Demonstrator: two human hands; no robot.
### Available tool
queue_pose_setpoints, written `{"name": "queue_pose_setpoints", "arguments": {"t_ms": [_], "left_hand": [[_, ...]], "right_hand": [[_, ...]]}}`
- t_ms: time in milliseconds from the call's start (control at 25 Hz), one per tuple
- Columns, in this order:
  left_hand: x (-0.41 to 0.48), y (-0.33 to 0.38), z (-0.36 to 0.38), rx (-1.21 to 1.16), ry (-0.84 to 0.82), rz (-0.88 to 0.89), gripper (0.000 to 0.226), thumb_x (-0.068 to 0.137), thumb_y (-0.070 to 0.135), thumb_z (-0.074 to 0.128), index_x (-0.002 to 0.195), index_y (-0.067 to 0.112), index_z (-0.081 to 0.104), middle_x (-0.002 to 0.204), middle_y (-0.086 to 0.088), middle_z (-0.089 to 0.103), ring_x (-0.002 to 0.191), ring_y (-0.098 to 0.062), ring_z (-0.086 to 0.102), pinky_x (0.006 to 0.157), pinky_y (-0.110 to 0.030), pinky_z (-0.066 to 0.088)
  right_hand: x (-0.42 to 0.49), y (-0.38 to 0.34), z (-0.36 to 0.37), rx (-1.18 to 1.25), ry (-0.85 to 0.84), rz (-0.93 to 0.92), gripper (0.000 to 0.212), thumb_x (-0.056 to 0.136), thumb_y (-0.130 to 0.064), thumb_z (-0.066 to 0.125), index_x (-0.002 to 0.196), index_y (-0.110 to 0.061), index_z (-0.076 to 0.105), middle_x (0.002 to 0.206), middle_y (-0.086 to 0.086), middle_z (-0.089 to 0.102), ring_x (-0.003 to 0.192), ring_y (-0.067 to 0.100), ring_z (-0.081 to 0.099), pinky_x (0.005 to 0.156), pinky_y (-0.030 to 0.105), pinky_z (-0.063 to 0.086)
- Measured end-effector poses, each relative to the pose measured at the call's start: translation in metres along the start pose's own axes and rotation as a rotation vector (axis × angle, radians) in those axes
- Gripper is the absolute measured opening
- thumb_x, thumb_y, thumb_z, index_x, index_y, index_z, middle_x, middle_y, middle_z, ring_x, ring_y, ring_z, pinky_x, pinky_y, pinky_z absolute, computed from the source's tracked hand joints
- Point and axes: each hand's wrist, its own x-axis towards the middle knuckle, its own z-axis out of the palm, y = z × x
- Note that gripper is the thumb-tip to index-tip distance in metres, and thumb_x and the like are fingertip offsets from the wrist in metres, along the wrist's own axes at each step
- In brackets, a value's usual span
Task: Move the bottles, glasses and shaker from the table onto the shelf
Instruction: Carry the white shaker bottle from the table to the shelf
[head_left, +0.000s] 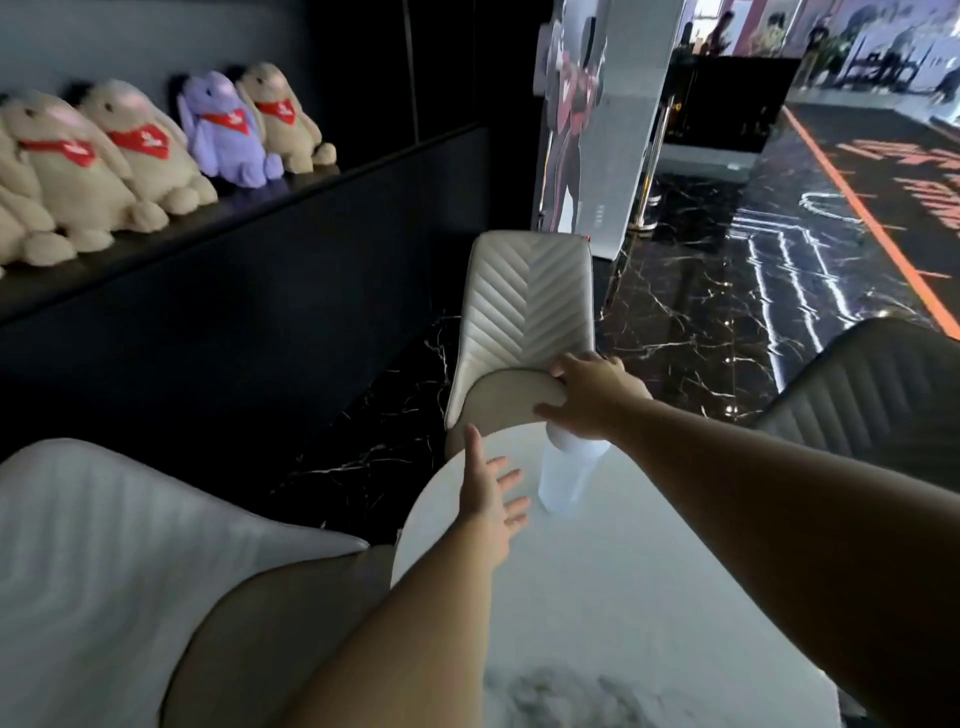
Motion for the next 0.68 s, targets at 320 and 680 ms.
{"name": "queue_pose_setpoints", "arguments": {"t_ms": [320,680], "left_hand": [[0.069,-0.079,0.024,-0.061,-0.009,-0.152,0.103,0.085,0.089,0.027,0.159,0.017,0.039,0.164,-0.013,0.039,0.147,-0.045,0.038,0.121,-0.054,0.029],[0.071,-0.083,0.009,-0.323,-0.025,-0.205,0.106,0.085,0.087,0.037,0.164,0.018,0.023,0.169,-0.014,0.028,0.153,-0.041,0.032,0.125,-0.050,0.024]], "right_hand": [[0.032,0.035,0.078,-0.007,-0.061,0.054,0.080,0.075,-0.052,0.078,0.142,-0.035,0.038,0.138,0.013,0.038,0.118,0.044,0.044,0.089,0.049,0.053],[0.014,0.010,0.067,0.133,-0.038,0.025,0.091,0.063,-0.053,0.083,0.142,-0.035,0.040,0.128,0.008,0.058,0.095,0.026,0.059,0.079,0.040,0.059]]}}
